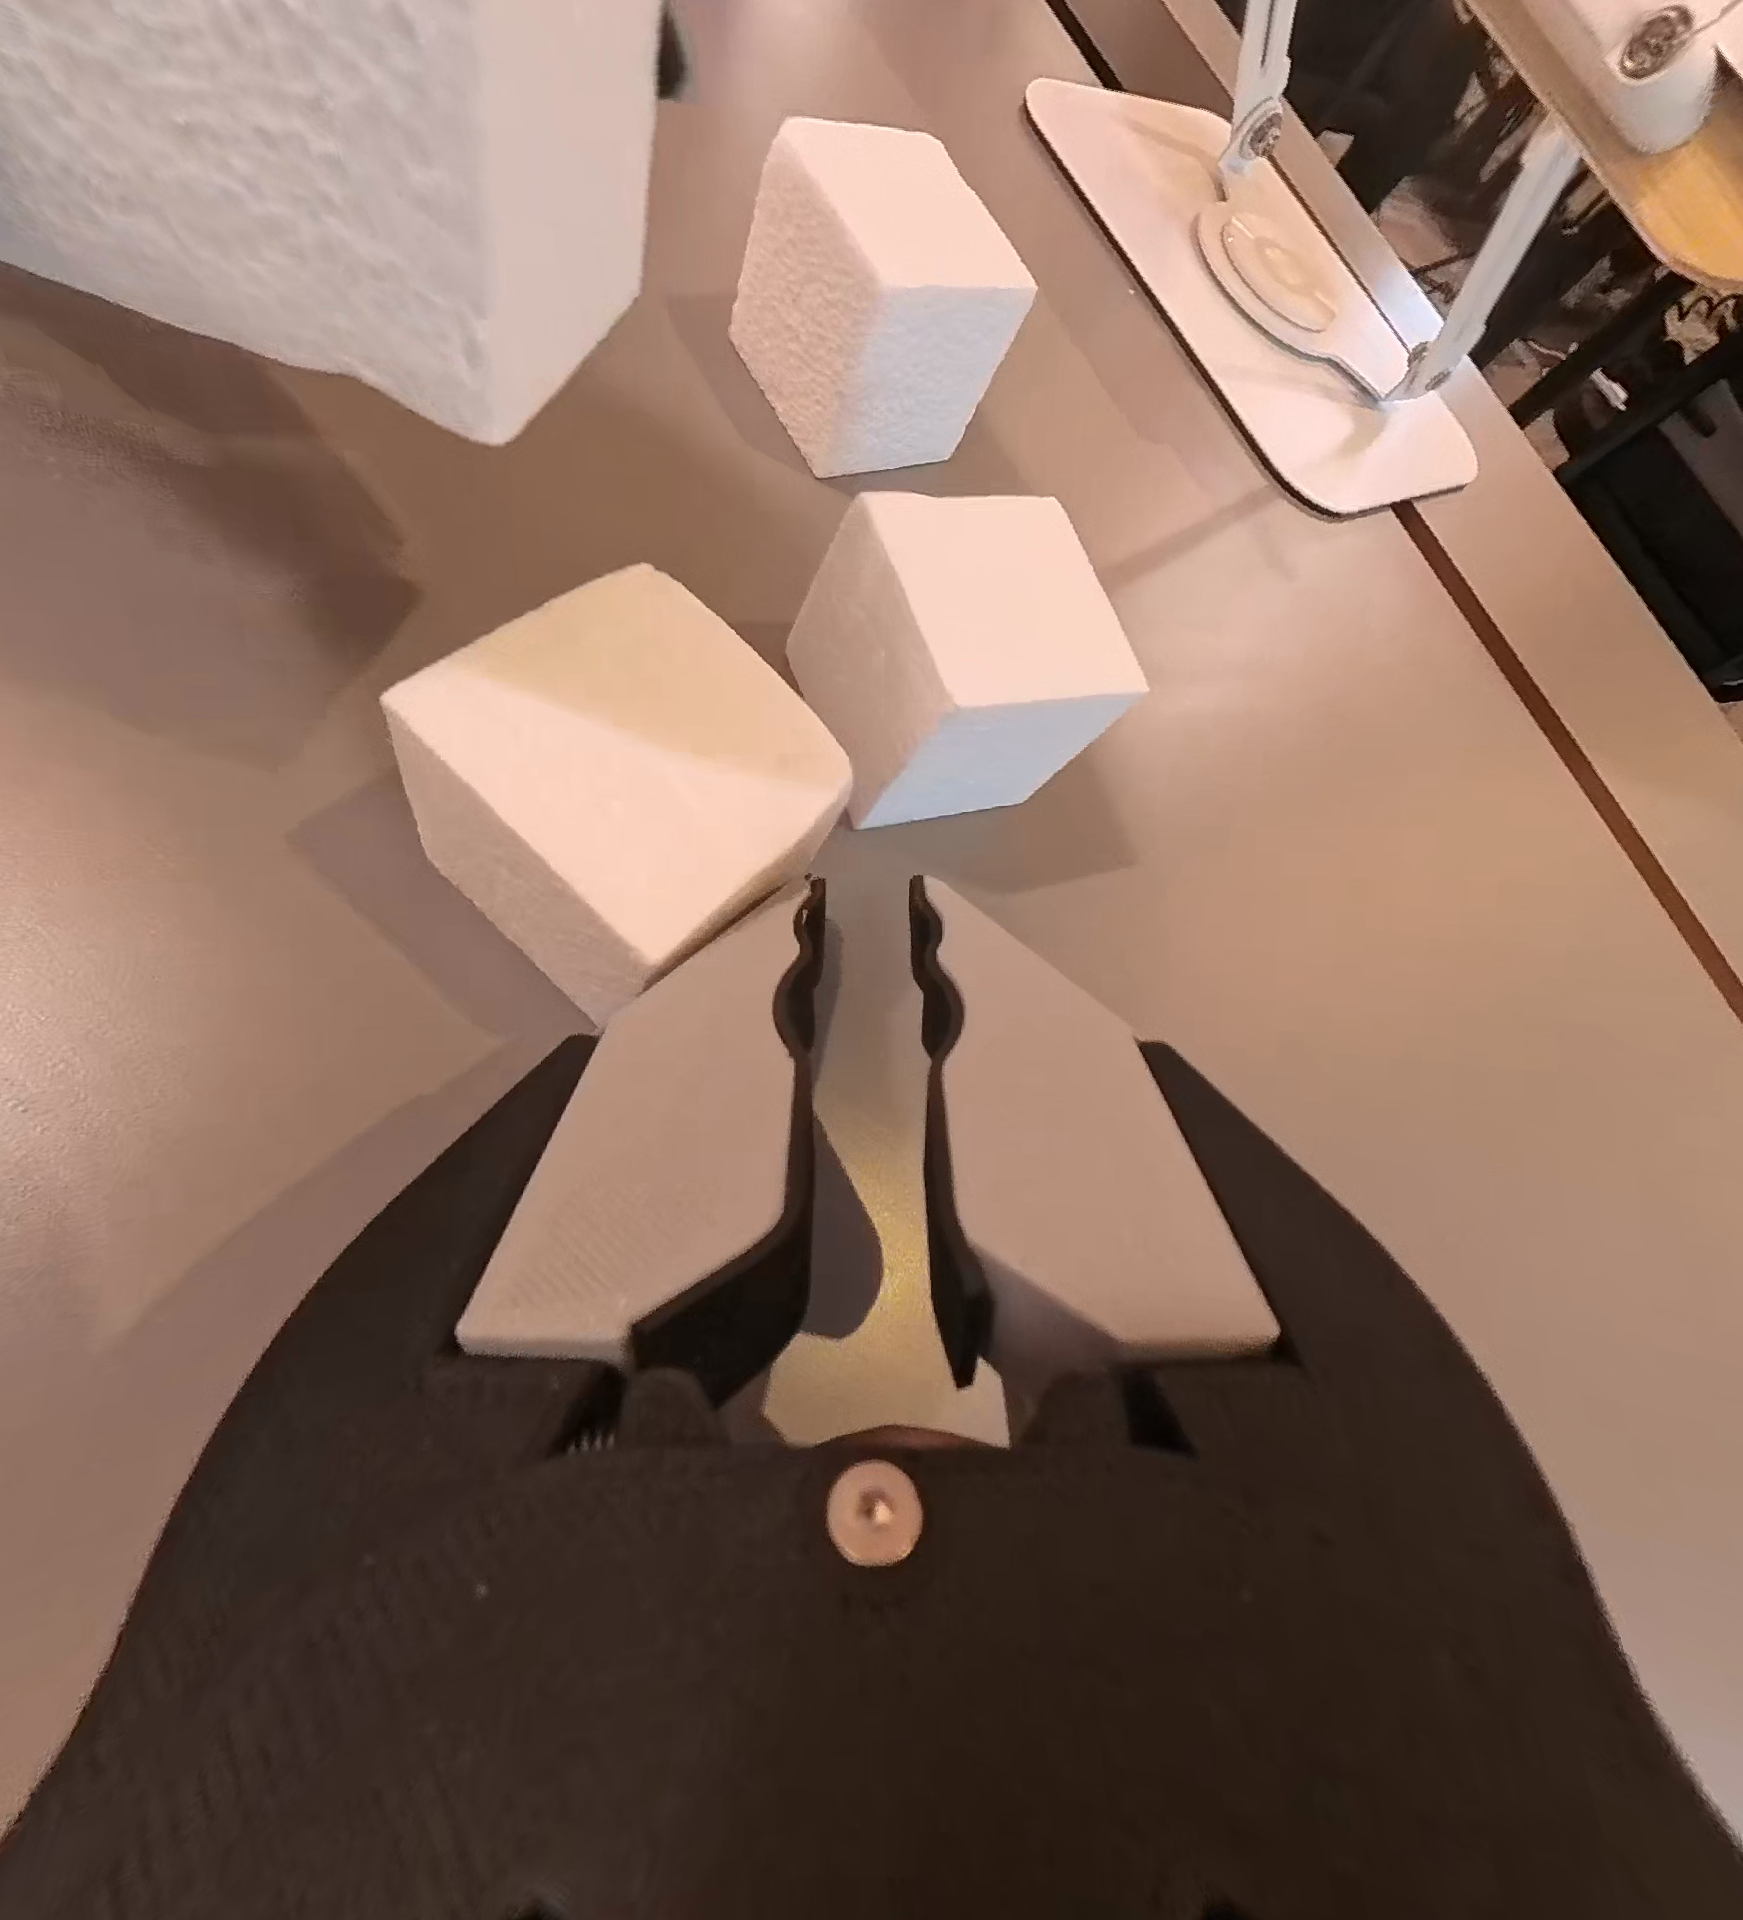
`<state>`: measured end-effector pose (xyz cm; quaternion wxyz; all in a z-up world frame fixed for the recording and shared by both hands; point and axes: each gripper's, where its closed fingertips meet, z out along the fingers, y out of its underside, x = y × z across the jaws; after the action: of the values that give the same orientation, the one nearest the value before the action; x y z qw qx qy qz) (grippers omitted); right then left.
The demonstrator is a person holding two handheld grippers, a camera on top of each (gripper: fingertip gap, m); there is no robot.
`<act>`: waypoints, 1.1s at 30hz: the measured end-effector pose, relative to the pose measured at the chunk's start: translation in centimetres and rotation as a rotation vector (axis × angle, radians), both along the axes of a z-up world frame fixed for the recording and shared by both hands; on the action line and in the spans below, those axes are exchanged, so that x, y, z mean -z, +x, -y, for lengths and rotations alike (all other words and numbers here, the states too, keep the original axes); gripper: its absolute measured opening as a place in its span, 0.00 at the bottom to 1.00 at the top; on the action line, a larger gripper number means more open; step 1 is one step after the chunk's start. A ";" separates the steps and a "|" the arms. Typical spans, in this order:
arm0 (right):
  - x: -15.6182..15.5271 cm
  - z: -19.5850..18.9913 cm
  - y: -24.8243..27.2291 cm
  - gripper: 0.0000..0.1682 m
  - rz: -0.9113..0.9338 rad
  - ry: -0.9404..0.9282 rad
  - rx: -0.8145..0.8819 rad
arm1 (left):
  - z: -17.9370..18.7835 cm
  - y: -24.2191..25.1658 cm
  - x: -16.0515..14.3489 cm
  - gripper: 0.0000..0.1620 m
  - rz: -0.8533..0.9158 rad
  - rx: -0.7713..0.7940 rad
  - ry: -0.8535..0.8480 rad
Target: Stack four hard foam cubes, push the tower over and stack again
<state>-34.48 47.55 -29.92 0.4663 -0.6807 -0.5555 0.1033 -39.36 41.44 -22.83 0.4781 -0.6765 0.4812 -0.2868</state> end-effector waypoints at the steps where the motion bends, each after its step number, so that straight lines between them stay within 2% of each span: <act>1: 0.0 0.1 -0.2 0.08 0.001 0.002 -0.002 | 0.0 0.2 -0.3 0.44 -0.005 0.023 0.002; 7: 0.2 0.3 -0.7 0.08 0.014 0.003 0.001 | 0.5 1.4 -0.6 0.44 -0.061 0.196 -0.048; 10: 0.1 0.4 -0.6 0.08 0.003 -0.007 -0.002 | 0.0 1.6 -0.2 0.44 -0.091 0.227 -0.068; 14: 0.2 1.5 -0.7 0.03 -0.007 -0.054 -0.053 | -0.5 2.0 0.0 0.44 -0.083 0.250 -0.078; 26: 0.2 3.5 -1.1 0.06 0.035 -0.033 -0.114 | 0.0 2.2 1.9 0.43 -0.144 0.272 -0.066; 33: -0.7 2.5 -0.1 0.07 -0.017 -0.034 -0.065 | 0.1 1.9 2.2 0.43 -0.146 0.316 -0.071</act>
<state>-34.54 45.05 -29.23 0.4556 -0.6694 -0.5714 0.1336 -37.46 41.36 -25.01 0.3666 -0.6277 0.6046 -0.3255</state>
